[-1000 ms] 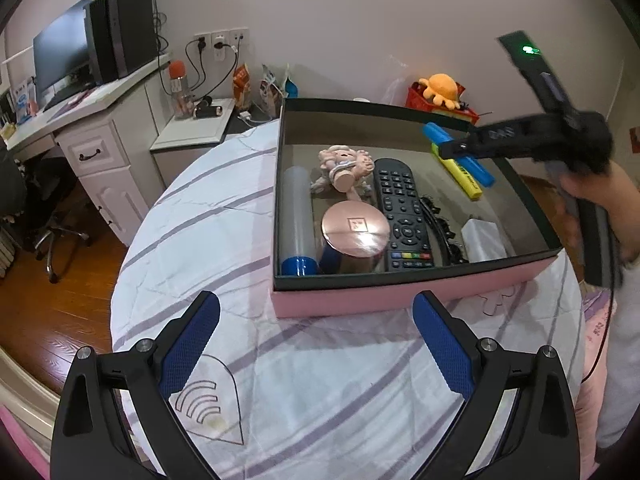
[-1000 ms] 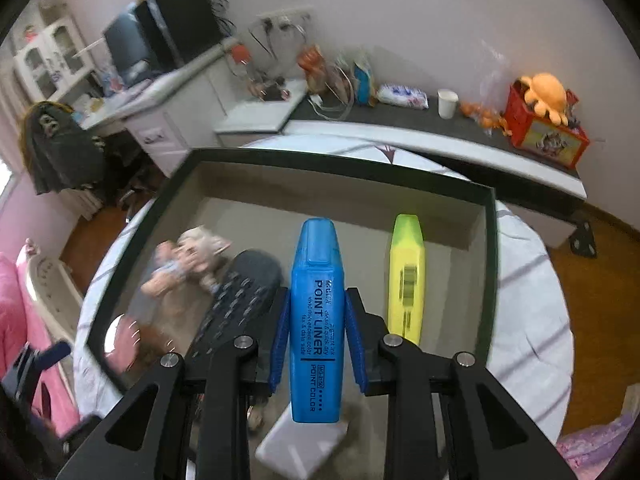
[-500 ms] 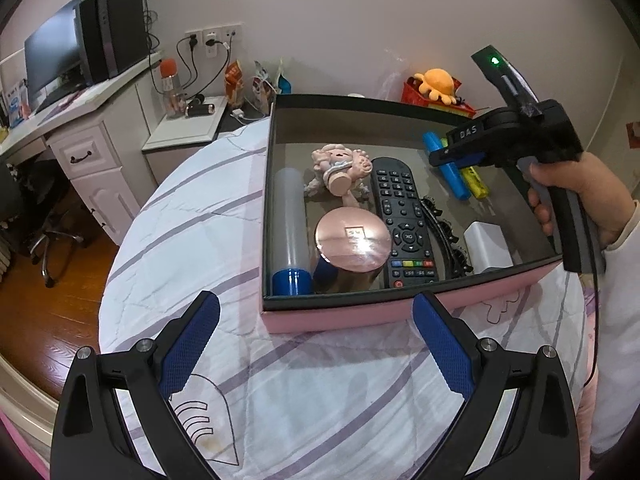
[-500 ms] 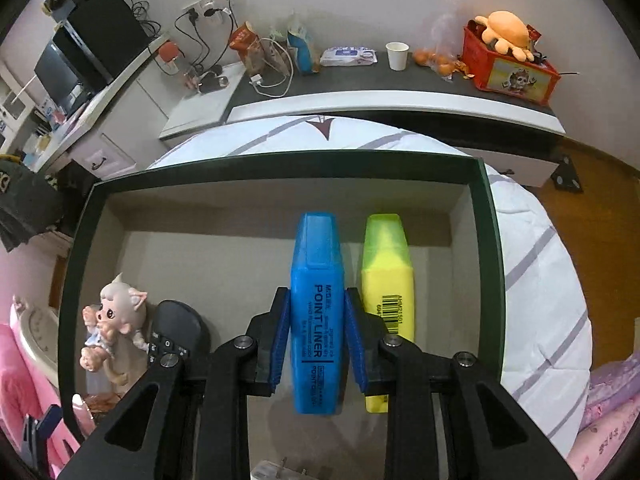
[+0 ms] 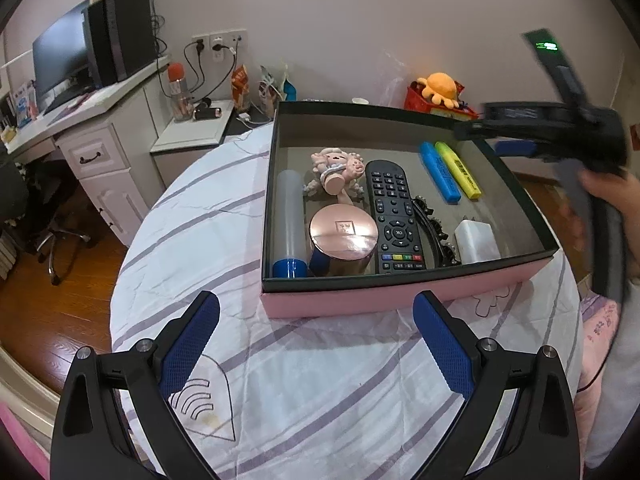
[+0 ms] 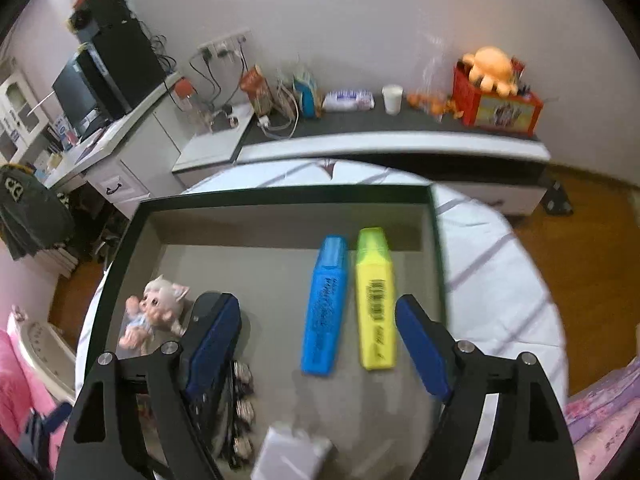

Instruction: Organize rigid objects

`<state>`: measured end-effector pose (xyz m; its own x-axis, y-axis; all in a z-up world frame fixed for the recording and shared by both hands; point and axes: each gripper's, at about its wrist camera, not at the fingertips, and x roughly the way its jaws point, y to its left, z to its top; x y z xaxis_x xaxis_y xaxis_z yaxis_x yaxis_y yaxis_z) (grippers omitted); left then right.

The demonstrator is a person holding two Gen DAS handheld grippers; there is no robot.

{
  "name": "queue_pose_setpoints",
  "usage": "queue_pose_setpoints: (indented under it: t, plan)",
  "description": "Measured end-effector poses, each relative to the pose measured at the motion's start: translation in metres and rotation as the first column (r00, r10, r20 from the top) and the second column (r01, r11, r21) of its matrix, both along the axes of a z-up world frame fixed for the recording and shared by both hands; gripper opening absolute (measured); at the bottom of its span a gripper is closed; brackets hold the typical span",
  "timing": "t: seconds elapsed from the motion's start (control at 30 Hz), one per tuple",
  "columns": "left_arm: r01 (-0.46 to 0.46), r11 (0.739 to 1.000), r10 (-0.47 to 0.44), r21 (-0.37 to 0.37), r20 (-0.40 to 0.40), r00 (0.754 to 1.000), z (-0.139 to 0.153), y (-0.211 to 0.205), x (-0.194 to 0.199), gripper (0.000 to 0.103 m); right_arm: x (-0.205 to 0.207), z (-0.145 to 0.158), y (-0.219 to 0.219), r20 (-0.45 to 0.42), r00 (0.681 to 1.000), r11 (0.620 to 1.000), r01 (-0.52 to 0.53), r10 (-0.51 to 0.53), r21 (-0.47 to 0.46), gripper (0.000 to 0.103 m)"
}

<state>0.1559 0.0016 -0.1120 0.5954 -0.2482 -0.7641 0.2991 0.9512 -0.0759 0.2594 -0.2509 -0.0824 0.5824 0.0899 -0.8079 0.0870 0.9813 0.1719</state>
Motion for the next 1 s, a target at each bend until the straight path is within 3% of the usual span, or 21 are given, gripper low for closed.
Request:
queue_pose_setpoints:
  t: [0.13, 0.3, 0.4, 0.57, 0.87, 1.0]
  plan:
    - [-0.008, 1.000, 0.008, -0.014, 0.011, 1.000, 0.007, 0.000, -0.008, 0.100, -0.039, 0.021, 0.003, 0.049, 0.998, 0.999, -0.034, 0.034, -0.006, 0.083]
    - [-0.026, 1.000, 0.026, -0.005, 0.041, 0.999, 0.024, -0.004, -0.014, 0.101, -0.087, 0.039, 0.023, 0.064, 0.990, 0.987, -0.118, 0.125, -0.108, 0.085]
    - [-0.034, 0.999, 0.033, 0.001, 0.072, 0.997, 0.037, -0.011, -0.019, 0.102, -0.110, 0.041, 0.034, 0.063, 0.985, 0.981, -0.156, 0.163, -0.113, 0.085]
    - [-0.032, 0.999, 0.029, 0.021, 0.109, 0.994, 0.058, -0.027, -0.025, 0.103, -0.127, 0.037, 0.049, 0.042, 0.987, 0.973, -0.144, 0.154, -0.182, 0.085]
    - [-0.040, 0.999, 0.035, 0.031, 0.149, 0.988, 0.087, -0.049, -0.024, 0.103, -0.143, 0.050, 0.040, 0.059, 0.995, 0.984, -0.065, 0.076, -0.163, 0.086]
    - [-0.068, 0.995, 0.056, 0.068, 0.161, 0.985, 0.090, -0.057, -0.018, 0.103, -0.143, 0.054, 0.032, 0.067, 0.997, 0.985, -0.037, 0.049, -0.168, 0.086]
